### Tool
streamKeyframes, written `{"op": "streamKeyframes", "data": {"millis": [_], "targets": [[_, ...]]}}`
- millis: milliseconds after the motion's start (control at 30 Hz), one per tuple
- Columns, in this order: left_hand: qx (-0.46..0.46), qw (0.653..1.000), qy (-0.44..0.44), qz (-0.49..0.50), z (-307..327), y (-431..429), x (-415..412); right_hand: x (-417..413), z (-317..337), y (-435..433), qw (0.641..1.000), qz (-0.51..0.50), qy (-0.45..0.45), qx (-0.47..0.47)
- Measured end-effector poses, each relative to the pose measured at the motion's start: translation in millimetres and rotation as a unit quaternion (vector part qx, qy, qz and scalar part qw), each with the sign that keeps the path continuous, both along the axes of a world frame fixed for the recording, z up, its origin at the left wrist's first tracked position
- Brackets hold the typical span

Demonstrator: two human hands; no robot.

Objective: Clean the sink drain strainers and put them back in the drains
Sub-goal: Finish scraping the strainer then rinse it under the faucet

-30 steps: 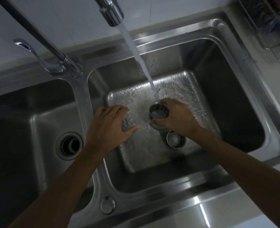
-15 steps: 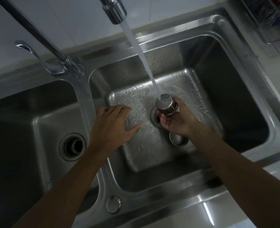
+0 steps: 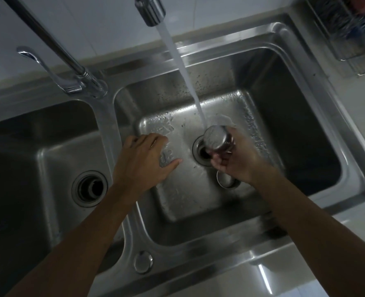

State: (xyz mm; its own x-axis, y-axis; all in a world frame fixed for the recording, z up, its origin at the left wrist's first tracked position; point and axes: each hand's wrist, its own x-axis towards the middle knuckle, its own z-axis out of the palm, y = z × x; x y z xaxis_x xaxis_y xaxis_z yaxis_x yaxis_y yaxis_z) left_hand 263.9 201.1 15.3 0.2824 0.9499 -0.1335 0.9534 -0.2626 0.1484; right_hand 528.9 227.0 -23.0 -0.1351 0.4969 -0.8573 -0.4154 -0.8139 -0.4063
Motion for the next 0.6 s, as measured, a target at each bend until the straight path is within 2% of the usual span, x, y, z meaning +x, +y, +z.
{"op": "streamKeyframes", "data": {"millis": [33,67,100,133,167,200,233,267,300,367,600], "targets": [[-0.001,1.000,0.002,0.001,0,0,0,-4,1,-6,0.994,0.061,-0.087,0.037],[-0.001,1.000,0.004,0.001,0,0,1,-10,2,-14,0.970,0.144,-0.174,0.087],[0.002,1.000,0.005,0.001,1,0,1,-17,1,-22,0.923,0.240,-0.260,0.150],[0.006,1.000,0.006,0.000,2,-1,1,-24,-2,-31,0.850,0.340,-0.338,0.218],[0.009,1.000,0.005,0.000,2,-1,1,-30,-7,-39,0.757,0.436,-0.399,0.278],[0.011,1.000,0.004,0.001,3,-1,2,-35,-14,-45,0.663,0.513,-0.443,0.318],[0.009,1.000,0.004,0.002,4,-1,2,-40,-19,-50,0.587,0.567,-0.470,0.336],[0.005,1.000,0.004,0.003,5,-1,3,-43,-23,-52,0.532,0.602,-0.489,0.340],[0.002,1.000,0.006,0.005,5,-1,3,-47,-27,-54,0.498,0.621,-0.503,0.337],[0.002,1.000,0.008,0.010,5,-1,3,-50,-32,-54,0.470,0.640,-0.510,0.329],[0.022,1.000,0.011,0.008,5,-2,3,-51,-37,-55,0.455,0.649,-0.506,0.339]]}}
